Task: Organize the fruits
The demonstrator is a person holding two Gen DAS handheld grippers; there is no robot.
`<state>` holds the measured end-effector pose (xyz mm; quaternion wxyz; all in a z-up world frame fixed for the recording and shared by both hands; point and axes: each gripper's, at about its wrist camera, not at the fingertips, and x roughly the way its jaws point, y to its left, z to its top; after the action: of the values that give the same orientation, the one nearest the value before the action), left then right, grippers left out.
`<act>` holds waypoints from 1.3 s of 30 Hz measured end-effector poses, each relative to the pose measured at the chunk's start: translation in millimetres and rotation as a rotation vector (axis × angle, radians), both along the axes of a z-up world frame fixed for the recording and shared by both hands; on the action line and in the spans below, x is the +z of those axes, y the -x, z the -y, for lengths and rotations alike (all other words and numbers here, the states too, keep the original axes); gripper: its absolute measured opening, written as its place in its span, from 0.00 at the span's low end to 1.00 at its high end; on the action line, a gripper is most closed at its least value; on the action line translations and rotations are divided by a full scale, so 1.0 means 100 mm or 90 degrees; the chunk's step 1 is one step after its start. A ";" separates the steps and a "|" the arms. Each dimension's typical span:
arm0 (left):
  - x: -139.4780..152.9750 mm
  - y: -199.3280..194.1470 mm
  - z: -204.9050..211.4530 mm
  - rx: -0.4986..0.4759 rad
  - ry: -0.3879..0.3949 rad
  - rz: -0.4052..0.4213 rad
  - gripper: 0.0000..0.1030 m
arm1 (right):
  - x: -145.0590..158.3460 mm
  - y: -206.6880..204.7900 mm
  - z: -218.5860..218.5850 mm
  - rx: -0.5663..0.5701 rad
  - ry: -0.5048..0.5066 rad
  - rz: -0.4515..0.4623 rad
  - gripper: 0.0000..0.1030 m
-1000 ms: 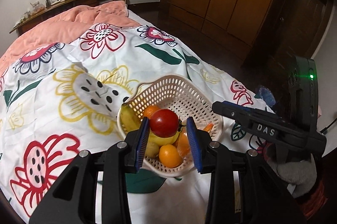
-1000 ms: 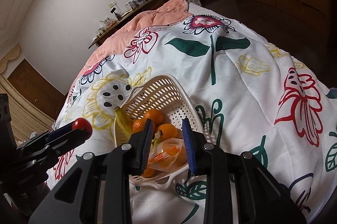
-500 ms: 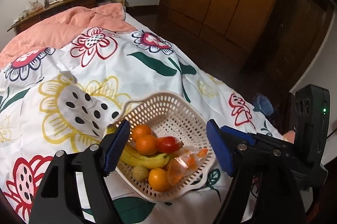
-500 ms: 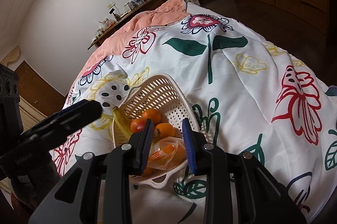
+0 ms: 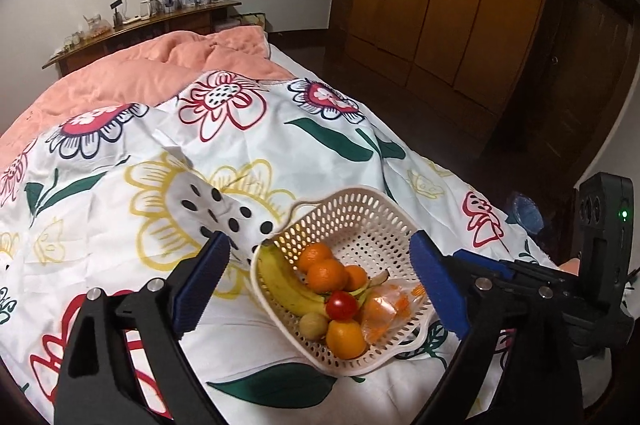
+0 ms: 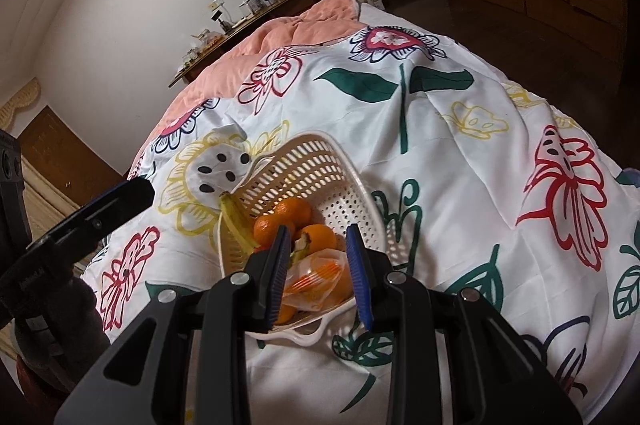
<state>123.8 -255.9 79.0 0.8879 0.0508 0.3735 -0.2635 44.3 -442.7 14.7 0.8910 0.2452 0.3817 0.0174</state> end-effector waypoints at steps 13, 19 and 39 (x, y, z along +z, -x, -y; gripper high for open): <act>0.10 0.30 -0.19 0.024 -0.041 0.058 0.97 | 0.13 0.12 -0.24 0.026 0.101 0.002 0.79; 0.11 0.47 -0.30 0.045 -0.071 0.085 0.97 | 0.14 0.22 -0.35 0.049 0.148 -0.008 0.87; 0.08 0.82 -0.43 0.089 -0.147 0.151 0.97 | 0.18 0.44 -0.65 0.099 0.217 -0.017 0.93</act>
<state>41.8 -212.6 86.8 0.9301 0.1572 0.2969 -0.1486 0.0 -377.3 33.1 0.9104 0.0604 0.4089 0.0180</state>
